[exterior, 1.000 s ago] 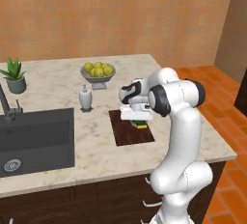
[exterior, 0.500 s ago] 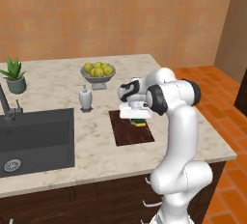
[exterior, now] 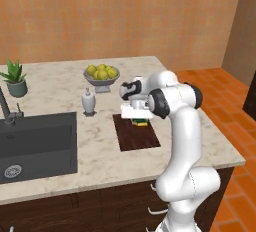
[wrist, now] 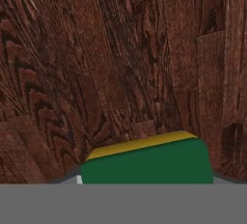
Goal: Pick up the sponge from the counter and clean the cutting board by briefly scrubbing or pressing down on the cutting board. Once finished, release the sponge.
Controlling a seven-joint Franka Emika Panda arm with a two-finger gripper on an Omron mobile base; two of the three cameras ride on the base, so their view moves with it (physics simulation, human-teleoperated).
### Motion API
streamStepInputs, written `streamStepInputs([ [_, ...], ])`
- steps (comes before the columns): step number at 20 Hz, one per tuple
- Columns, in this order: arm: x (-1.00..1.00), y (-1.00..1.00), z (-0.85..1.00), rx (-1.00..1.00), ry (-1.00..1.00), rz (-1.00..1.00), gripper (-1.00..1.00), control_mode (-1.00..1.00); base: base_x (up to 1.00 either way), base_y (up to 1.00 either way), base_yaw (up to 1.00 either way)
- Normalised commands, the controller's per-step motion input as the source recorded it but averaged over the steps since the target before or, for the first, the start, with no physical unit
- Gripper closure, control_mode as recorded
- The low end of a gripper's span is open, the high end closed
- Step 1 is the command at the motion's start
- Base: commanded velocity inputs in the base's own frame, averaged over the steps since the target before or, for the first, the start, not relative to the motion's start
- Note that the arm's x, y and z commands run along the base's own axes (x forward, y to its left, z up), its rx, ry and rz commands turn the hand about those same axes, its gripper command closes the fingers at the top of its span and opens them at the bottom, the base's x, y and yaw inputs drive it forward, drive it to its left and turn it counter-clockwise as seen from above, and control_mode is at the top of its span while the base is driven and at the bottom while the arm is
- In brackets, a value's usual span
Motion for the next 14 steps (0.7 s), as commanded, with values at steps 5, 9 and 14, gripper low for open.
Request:
streamStepInputs([
  [5,0.39,0.00,-0.50,0.00,0.08,0.00,1.00,-1.00,0.00,0.00,0.00],
  [9,0.36,0.04,-0.34,0.00,0.06,0.00,1.00,-1.00,0.00,0.00,0.00],
  [14,0.03,0.28,-0.10,0.00,0.01,0.00,1.00,-1.00,0.00,0.00,0.00],
])
